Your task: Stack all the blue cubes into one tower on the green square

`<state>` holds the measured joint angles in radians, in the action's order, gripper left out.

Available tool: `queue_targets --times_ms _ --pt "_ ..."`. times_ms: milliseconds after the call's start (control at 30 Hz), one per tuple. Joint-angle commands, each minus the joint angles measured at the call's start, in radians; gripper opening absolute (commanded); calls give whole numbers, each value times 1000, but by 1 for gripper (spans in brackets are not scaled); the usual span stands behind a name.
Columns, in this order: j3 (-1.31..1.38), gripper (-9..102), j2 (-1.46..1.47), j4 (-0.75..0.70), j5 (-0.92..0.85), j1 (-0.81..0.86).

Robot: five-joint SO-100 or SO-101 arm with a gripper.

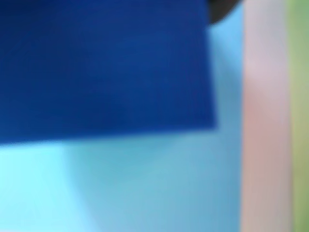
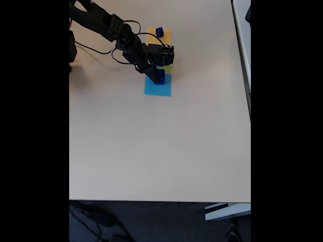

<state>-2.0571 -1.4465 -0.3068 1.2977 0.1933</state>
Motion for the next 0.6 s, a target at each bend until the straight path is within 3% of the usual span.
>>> queue_targets --times_ms 0,367,567 --pt "44 0 -66 -37 -29 8" --pt "351 0 -201 -453 -83 15" --pt "482 0 -213 -574 -6 -43"
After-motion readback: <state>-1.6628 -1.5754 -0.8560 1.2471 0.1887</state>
